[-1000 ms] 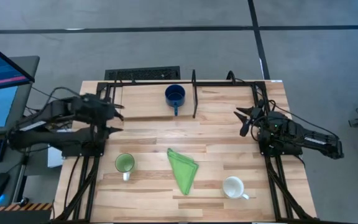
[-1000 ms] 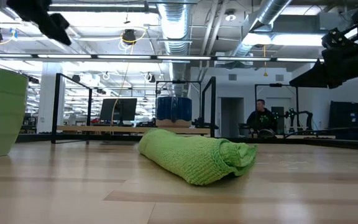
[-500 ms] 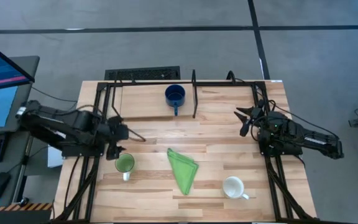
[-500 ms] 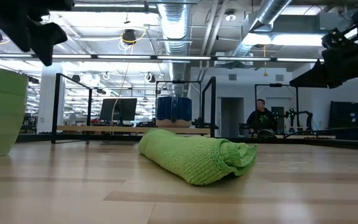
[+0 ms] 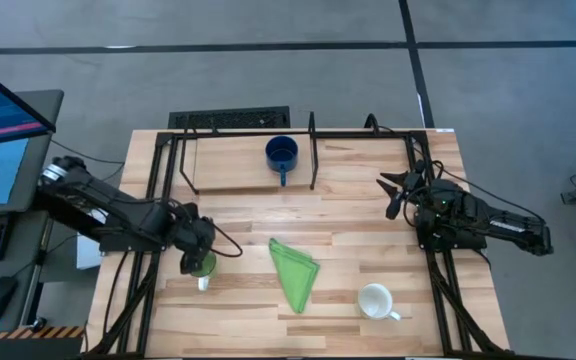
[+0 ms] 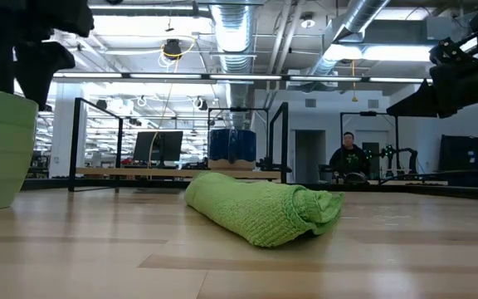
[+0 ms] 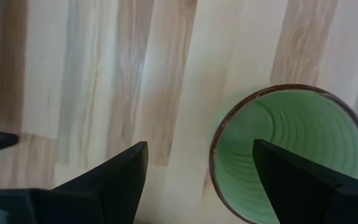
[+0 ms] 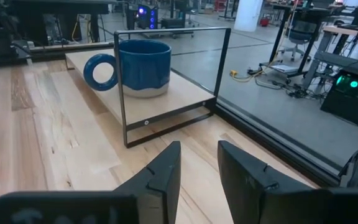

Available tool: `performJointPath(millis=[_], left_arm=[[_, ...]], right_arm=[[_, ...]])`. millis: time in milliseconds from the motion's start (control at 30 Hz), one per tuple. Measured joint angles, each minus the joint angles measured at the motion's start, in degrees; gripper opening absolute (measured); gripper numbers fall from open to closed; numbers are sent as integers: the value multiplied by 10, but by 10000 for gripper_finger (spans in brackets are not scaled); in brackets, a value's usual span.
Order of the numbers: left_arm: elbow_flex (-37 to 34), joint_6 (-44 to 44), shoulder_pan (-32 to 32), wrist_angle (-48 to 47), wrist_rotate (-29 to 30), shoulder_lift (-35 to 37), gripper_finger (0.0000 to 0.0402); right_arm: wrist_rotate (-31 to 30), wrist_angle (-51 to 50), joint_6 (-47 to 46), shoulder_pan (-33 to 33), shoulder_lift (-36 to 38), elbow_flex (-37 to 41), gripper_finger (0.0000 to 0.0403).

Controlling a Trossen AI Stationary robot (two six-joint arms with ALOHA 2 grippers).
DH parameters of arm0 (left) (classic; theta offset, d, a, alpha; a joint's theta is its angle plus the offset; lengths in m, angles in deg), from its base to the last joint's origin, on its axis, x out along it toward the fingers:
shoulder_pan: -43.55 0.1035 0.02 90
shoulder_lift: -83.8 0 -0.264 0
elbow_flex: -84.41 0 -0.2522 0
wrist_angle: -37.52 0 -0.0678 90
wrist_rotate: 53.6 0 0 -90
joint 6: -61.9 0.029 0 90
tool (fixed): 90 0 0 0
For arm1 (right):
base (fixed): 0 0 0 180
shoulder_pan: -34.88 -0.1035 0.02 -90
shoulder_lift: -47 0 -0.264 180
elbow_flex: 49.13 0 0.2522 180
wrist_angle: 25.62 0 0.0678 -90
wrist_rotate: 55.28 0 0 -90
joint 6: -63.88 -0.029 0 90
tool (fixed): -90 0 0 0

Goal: Stack small to large cups/mugs on shelf
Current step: Put the green mug on the shelf

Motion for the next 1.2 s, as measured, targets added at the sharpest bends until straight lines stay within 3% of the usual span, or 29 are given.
performJointPath(millis=[467, 1200], left_arm=[[0, -41, -14, 7, -19, -87, 283], [0, -67, -14, -4, -45, -91, 283]], right_arm=[[0, 0, 0, 0, 0, 0, 127], [0, 0, 0, 0, 0, 0, 127]])
